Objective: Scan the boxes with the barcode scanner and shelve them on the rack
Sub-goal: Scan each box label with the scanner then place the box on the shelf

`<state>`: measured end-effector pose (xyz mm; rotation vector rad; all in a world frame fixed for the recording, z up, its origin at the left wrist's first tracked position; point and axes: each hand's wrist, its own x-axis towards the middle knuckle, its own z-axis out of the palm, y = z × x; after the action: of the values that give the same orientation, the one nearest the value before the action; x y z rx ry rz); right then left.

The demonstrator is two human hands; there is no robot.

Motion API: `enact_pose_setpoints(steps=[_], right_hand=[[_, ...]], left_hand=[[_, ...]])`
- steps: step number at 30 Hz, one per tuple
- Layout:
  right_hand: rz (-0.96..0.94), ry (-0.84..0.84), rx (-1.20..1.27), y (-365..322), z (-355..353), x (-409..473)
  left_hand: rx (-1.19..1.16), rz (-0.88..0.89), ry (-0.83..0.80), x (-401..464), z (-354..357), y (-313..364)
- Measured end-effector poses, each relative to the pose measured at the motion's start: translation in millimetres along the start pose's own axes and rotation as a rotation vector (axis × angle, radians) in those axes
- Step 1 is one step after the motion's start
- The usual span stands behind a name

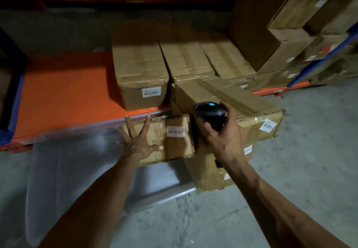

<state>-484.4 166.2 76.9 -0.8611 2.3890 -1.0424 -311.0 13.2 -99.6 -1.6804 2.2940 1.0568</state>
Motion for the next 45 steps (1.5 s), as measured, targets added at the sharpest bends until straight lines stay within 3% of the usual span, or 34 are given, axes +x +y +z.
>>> enact_pose_setpoints(steps=[5,15,24,32,34,37,40,42,45], right_hand=[[0.055,0.124,-0.211,-17,-32,45],[0.129,-0.027,-0.457,-13,-23,94],[0.180,-0.092,-0.443,-8,-27,95],[0.165,-0.048,-0.484,4,-29,94],[0.107,-0.017,-0.526,3,-28,91],[-0.184,0.129,-0.628,-1,-20,78],[-0.437,0.179,-0.547,-8,4,63],[-0.472,0.074,-0.498,-6,27,58],[-0.325,-0.176,-0.402,7,62,53]], left_hand=[[0.026,-0.077,-0.038,-1,-3,12],[0.022,-0.061,-0.056,21,-11,18],[-0.003,-0.040,-0.033,19,-12,15],[-0.004,-0.037,-0.033,18,-14,15],[-0.003,-0.034,-0.037,19,-13,14],[-0.001,-0.036,-0.039,19,-13,13],[-0.001,-0.036,-0.031,20,-12,11],[-0.005,-0.048,-0.036,21,-13,7],[-0.019,-0.058,-0.042,20,-15,-2]])
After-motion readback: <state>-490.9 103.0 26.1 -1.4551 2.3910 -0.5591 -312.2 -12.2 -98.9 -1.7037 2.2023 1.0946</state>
